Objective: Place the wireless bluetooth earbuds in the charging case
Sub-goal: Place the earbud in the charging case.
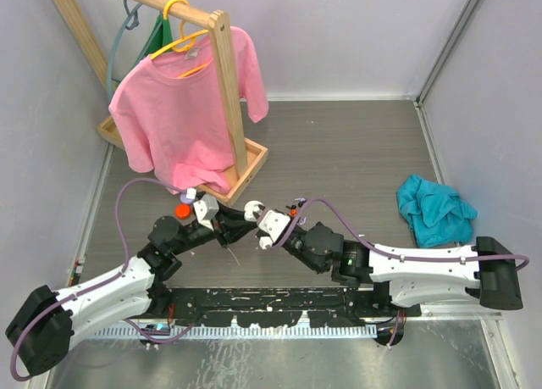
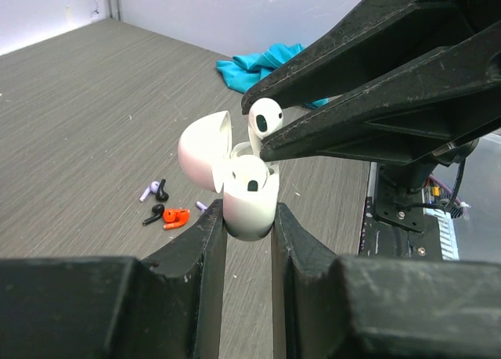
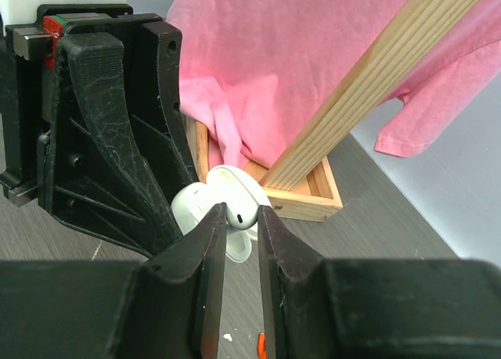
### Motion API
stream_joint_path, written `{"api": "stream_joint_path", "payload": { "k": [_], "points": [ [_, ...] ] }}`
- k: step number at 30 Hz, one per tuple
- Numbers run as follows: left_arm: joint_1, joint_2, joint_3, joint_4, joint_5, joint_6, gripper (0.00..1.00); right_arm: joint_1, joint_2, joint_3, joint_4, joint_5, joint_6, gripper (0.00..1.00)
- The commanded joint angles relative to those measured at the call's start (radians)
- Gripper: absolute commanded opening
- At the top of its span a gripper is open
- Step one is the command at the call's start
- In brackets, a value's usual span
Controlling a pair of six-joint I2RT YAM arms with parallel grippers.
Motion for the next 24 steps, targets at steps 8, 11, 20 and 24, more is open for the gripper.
{"api": "stream_joint_path", "payload": {
  "k": [8,11,20,24],
  "points": [
    [-0.003,-0.008,0.040,0.093,-0.022,-0.012,0.00,0.008,-0.060,-0.011,0.023,-0.070,0.056,0.28],
    [-0.003,-0.005,0.037,0.100,-0.022,-0.012,0.00,0.008,-0.065,-0.013,0.015,-0.071,0.065,0.30],
    [-0.002,-0.007,0.024,0.104,-0.023,0.009,0.00,0.007,-0.102,0.002,-0.008,-0.032,0.106,0.45],
    [-0.003,-0.013,0.021,0.078,-0.034,0.031,0.00,0.007,-0.136,0.023,-0.034,-0.007,0.149,0.56]
  ]
}}
